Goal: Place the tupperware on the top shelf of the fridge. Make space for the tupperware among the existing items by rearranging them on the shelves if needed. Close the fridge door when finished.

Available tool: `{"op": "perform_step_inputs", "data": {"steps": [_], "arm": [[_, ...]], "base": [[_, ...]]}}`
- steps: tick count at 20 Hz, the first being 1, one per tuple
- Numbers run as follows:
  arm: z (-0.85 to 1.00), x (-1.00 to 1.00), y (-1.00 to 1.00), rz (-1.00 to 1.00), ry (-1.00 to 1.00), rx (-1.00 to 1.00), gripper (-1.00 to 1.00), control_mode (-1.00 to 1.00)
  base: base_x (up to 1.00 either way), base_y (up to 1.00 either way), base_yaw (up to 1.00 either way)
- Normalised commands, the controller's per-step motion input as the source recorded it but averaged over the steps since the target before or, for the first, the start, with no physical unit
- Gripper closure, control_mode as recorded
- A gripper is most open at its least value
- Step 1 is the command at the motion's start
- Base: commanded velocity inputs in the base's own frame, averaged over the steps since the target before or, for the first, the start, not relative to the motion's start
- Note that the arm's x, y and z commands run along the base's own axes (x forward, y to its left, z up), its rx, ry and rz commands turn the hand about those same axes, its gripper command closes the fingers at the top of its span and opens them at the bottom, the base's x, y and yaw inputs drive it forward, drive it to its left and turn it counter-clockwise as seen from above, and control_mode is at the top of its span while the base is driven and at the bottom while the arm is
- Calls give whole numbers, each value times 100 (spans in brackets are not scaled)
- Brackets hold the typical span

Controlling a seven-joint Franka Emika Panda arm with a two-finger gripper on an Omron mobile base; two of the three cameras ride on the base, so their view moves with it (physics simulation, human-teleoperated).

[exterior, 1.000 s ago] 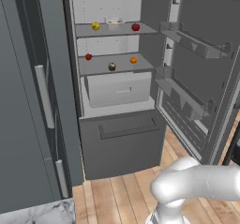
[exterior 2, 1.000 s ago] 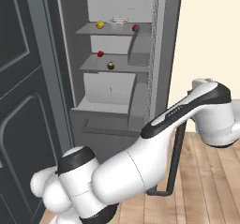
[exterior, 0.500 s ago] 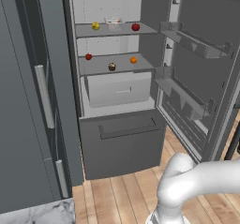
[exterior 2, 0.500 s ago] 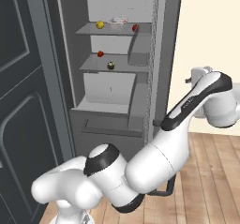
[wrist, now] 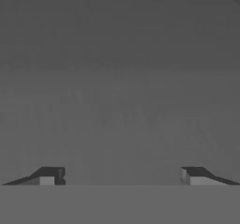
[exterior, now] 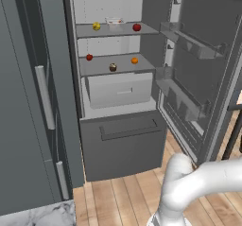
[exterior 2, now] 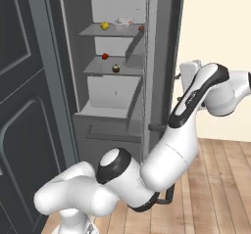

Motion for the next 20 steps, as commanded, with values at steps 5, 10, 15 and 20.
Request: {"op": "perform_step_inputs", "data": {"steps": [5, 10, 15, 20], "arm": [[-11, -28, 100, 18, -12, -1, -100, -100], [-1, 7, 100, 2, -20, -7, -100, -100], [0, 26, 100, 0, -27, -17, -100, -100], [-21, 41, 100, 0, -15, -23, -100, -100]], "base": [[0, 0, 0], [0, 0, 0], [0, 0, 0], [0, 0, 0]]}}
